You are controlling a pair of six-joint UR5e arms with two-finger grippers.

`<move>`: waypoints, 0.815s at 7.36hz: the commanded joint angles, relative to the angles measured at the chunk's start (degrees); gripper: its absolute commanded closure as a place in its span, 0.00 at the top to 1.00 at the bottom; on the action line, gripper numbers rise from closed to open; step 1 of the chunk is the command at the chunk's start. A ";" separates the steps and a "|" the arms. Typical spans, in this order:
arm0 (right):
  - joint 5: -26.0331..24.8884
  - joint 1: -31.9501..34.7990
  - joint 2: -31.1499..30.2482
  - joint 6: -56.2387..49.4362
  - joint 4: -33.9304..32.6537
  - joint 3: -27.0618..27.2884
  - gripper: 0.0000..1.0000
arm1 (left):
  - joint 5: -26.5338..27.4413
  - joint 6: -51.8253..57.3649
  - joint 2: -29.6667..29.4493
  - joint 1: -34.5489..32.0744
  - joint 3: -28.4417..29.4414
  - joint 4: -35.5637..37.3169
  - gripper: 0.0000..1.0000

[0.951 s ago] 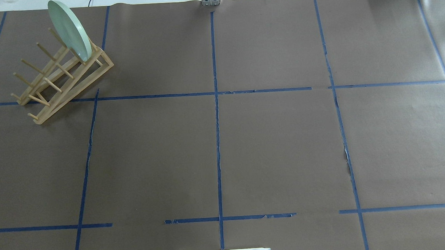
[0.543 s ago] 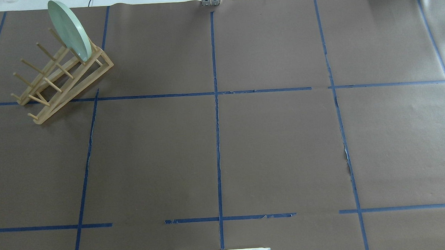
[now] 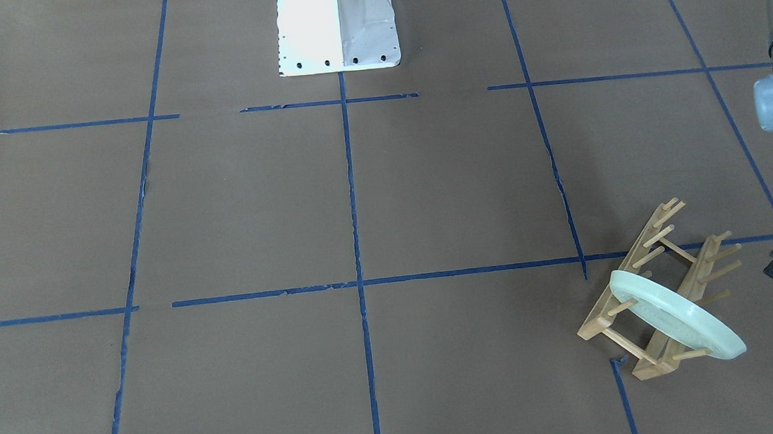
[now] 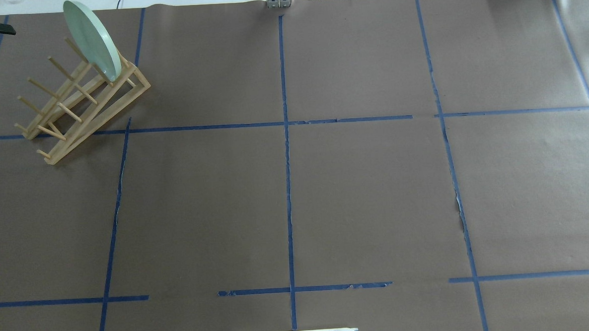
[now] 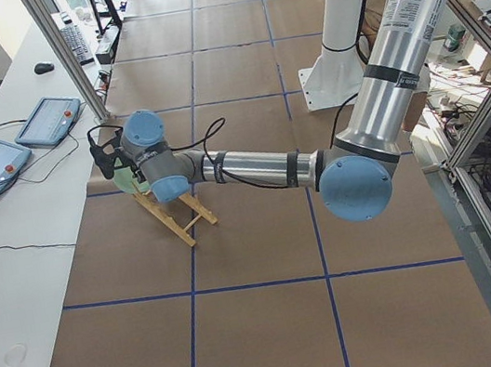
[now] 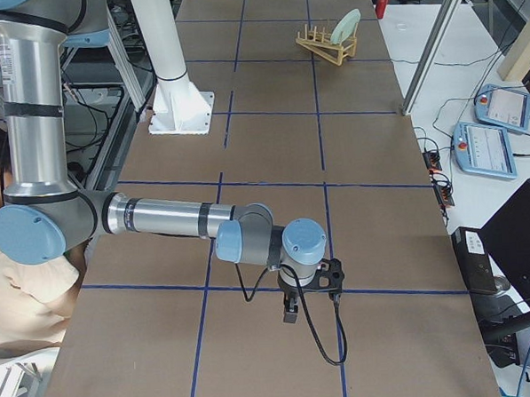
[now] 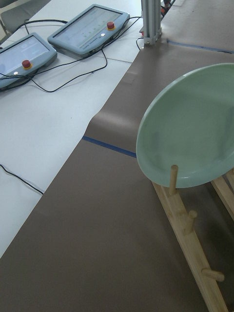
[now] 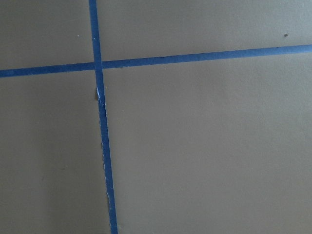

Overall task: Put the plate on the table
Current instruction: 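Move the left gripper down to the pale green plate's rim in the rack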

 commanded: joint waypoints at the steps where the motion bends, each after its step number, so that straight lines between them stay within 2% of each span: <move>1: 0.00 0.00 0.00 0.00 0.00 0.00 1.00 | 2.90 -9.42 -0.05 1.46 3.95 -8.72 1.00; 3: 0.00 0.00 0.00 0.00 0.00 0.00 1.00 | -3.94 -9.70 -0.23 2.08 5.38 -9.01 1.00; 6: 0.00 0.00 0.00 0.00 0.00 0.09 1.00 | -3.97 -15.56 -5.13 2.35 8.28 -8.75 1.00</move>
